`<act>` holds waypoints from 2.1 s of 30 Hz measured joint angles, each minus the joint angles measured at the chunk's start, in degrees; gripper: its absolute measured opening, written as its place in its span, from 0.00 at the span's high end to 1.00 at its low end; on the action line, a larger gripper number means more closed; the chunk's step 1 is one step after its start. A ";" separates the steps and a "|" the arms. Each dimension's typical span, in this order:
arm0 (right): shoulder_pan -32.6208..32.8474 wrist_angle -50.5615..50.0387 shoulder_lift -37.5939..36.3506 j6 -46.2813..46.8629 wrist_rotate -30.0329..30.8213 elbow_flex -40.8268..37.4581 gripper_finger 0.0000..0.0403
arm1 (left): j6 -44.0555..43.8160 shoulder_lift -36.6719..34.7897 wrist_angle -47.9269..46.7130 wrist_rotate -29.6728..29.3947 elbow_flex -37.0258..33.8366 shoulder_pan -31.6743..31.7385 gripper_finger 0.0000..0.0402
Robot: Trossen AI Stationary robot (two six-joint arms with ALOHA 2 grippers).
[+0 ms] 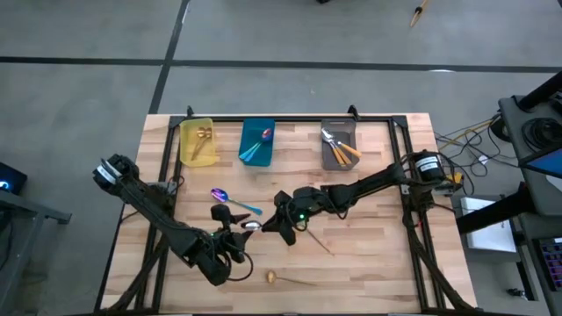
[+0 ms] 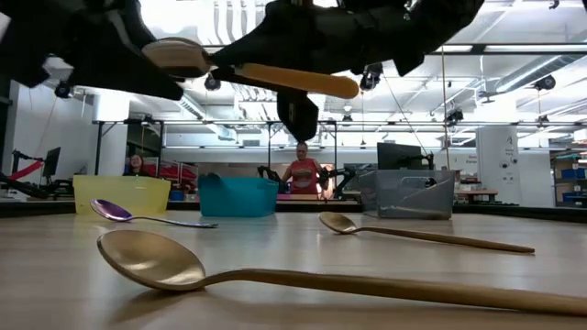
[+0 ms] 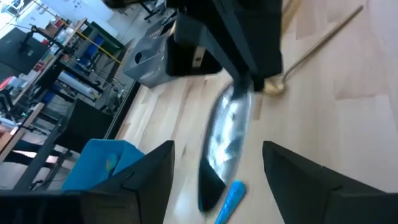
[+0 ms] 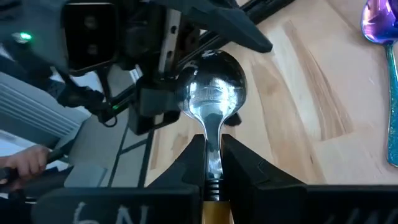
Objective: Sort silverware by color (type)
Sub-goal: Put the yellow spoon into the black bin
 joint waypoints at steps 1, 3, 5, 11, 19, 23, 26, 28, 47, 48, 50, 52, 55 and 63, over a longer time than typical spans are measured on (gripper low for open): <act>-0.02 -0.18 0.27 -0.01 -0.35 0.34 0.94 | 0.60 0.17 1.00 -0.01 0.00 0.25 0.45; -0.02 -0.50 0.99 -0.35 -0.38 1.11 0.94 | 1.84 0.30 2.14 -0.02 0.00 0.38 0.48; -0.02 -0.74 1.33 -0.54 -1.28 1.47 0.94 | 2.54 0.30 3.21 -0.04 0.00 0.51 0.51; 0.00 -0.69 1.68 -0.66 -1.88 1.83 0.94 | 2.50 0.25 3.08 -0.04 0.00 0.60 0.74; 0.02 -0.90 1.68 -0.62 0.39 1.83 0.82 | -3.05 -0.69 2.82 0.81 0.00 0.66 0.98; -0.29 -1.62 1.37 -1.81 0.87 1.83 0.73 | -11.49 -1.69 0.70 5.35 0.00 0.84 0.99; -0.75 -3.43 0.17 -4.30 1.84 1.82 0.67 | -21.19 -2.19 -2.74 10.68 0.00 1.08 0.99; -0.94 -5.00 -0.93 -7.13 1.85 1.95 0.63 | -27.23 -2.40 -4.69 15.08 0.00 1.38 0.99; 13.44 -28.91 -0.75 -51.05 39.11 14.13 0.60 | -50.90 -4.27 -6.64 26.21 -0.02 5.74 1.00; 13.42 -29.01 -0.47 -50.93 39.19 14.12 0.60 | -50.91 -4.63 -6.18 26.31 -0.02 5.75 1.00; 13.40 -29.32 0.21 -49.79 39.27 14.12 0.60 | -50.63 -5.27 -5.73 26.55 -0.02 5.87 1.00; 13.33 -30.58 0.93 -48.81 39.88 14.12 0.61 | -50.24 -5.88 -4.58 27.27 -0.02 5.86 1.00; 13.25 -32.24 2.25 -48.19 43.70 14.11 0.62 | -50.16 -6.19 -3.46 28.23 -0.02 5.89 1.00; 13.25 -32.81 4.11 -49.57 45.56 14.08 0.62 | -50.67 -6.19 -0.46 30.73 -0.04 6.24 1.00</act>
